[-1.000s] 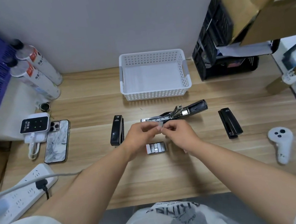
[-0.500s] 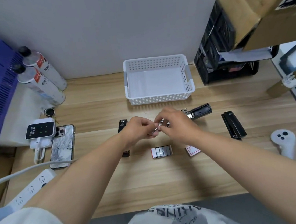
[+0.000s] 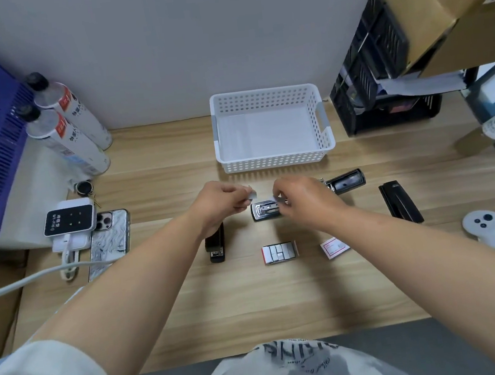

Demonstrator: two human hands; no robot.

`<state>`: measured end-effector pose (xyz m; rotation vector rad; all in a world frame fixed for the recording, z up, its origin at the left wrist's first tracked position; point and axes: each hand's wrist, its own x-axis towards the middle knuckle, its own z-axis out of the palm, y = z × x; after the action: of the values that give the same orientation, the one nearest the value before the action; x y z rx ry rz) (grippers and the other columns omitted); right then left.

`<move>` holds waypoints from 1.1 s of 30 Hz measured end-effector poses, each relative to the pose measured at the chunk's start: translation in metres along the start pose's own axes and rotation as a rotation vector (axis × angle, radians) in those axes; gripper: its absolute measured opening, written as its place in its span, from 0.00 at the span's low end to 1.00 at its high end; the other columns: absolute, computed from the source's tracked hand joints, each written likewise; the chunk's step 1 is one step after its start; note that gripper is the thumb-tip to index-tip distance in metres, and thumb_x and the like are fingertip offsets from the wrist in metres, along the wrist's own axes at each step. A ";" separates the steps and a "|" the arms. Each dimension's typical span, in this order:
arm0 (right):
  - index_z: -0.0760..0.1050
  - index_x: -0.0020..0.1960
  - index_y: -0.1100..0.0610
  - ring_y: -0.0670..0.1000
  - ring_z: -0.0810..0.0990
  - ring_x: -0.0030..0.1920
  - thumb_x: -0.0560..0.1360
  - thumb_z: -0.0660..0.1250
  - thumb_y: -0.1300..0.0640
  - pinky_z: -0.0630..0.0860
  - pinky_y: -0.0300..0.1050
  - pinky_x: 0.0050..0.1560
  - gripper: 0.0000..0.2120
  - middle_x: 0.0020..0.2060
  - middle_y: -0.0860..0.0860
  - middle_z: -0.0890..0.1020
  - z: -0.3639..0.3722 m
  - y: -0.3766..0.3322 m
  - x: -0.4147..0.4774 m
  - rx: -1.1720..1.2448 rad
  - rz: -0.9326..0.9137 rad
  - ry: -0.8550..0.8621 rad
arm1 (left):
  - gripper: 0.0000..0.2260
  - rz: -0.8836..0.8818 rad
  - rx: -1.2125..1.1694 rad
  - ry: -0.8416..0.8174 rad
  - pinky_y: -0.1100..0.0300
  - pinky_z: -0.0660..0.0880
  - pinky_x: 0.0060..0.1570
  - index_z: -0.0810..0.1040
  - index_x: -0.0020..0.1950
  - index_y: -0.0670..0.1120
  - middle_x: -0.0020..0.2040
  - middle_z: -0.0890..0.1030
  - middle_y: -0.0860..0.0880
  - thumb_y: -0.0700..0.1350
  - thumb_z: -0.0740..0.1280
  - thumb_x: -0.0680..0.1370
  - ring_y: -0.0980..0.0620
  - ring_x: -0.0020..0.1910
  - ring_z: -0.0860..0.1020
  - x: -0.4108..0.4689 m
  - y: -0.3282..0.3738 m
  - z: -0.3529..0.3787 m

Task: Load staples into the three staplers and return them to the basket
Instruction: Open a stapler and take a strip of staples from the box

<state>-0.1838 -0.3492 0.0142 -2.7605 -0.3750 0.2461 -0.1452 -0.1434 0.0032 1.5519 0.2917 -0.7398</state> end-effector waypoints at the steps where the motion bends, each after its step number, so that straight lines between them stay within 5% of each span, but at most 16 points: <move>1: 0.77 0.49 0.55 0.59 0.79 0.45 0.76 0.65 0.58 0.76 0.51 0.43 0.04 0.46 0.52 0.79 0.004 -0.001 0.001 -0.022 0.032 -0.019 | 0.04 0.019 -0.002 0.024 0.59 0.80 0.54 0.83 0.48 0.37 0.46 0.84 0.44 0.36 0.69 0.80 0.54 0.38 0.80 0.001 0.001 -0.003; 12: 0.77 0.52 0.55 0.58 0.77 0.49 0.74 0.64 0.62 0.75 0.49 0.37 0.08 0.48 0.51 0.76 0.033 -0.001 0.020 -0.214 0.030 -0.142 | 0.08 0.078 0.080 0.120 0.66 0.76 0.44 0.85 0.53 0.35 0.50 0.86 0.43 0.39 0.73 0.78 0.53 0.44 0.82 0.011 -0.007 -0.018; 21: 0.76 0.55 0.55 0.57 0.77 0.50 0.76 0.63 0.60 0.73 0.48 0.36 0.08 0.49 0.51 0.76 0.039 0.001 0.021 -0.226 0.017 -0.133 | 0.04 0.053 -0.080 0.079 0.64 0.82 0.47 0.85 0.49 0.39 0.41 0.85 0.48 0.39 0.74 0.77 0.54 0.41 0.84 0.013 -0.009 -0.014; 27: 0.77 0.54 0.55 0.57 0.76 0.51 0.77 0.62 0.60 0.71 0.48 0.37 0.07 0.48 0.52 0.75 0.041 0.001 0.021 -0.211 0.009 -0.123 | 0.10 0.045 -0.109 0.065 0.67 0.81 0.46 0.82 0.55 0.29 0.47 0.84 0.40 0.35 0.73 0.77 0.53 0.42 0.85 0.009 -0.012 -0.013; 33: 0.79 0.55 0.57 0.60 0.77 0.50 0.78 0.63 0.60 0.74 0.53 0.43 0.08 0.48 0.54 0.77 0.043 0.002 0.025 -0.079 0.004 -0.133 | 0.09 0.051 -0.040 0.038 0.63 0.81 0.55 0.83 0.56 0.33 0.51 0.85 0.38 0.32 0.72 0.76 0.50 0.47 0.85 0.008 -0.015 -0.014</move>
<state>-0.1685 -0.3306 -0.0294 -2.8308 -0.4223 0.4266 -0.1440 -0.1297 -0.0147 1.5309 0.2925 -0.6620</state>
